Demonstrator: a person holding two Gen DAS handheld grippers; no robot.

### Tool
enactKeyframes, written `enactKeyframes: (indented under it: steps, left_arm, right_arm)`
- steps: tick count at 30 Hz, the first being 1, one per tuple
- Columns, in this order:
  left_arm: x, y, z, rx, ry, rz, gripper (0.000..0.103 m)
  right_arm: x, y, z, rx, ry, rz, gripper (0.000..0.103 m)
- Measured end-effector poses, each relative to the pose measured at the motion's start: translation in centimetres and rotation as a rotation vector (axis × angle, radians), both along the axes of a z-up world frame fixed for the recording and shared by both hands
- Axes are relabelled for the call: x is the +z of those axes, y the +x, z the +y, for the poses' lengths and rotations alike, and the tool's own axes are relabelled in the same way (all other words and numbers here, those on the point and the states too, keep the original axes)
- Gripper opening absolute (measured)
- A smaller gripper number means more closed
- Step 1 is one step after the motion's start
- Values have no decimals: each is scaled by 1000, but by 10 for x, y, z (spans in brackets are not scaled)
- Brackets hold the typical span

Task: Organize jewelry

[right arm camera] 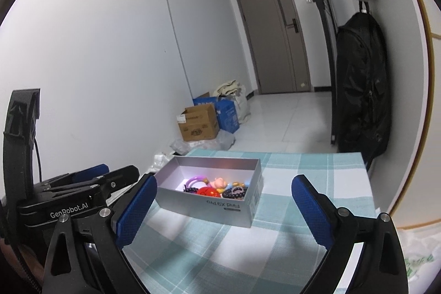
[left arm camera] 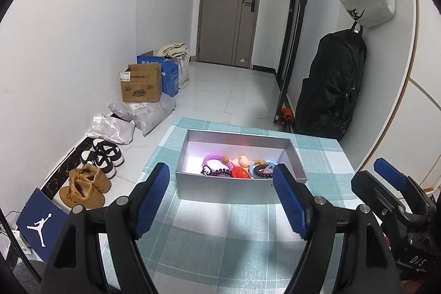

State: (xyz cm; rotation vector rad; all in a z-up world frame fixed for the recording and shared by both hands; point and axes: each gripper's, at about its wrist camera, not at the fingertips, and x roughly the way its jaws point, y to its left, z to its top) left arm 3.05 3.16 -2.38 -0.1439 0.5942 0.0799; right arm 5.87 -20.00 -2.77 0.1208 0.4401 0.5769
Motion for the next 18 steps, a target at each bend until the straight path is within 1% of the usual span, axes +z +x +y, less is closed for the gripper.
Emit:
enactKeyframes:
  steps: [11,18]
  left_arm:
    - [-1,-4,-2,-5,8,6,74]
    - [0,-5,-2,-14,7,-7,74]
  right_arm:
    - [-3,-6,-2,-6,-19,3,99]
    - [-2,-8,-2,-10,-21,0,99]
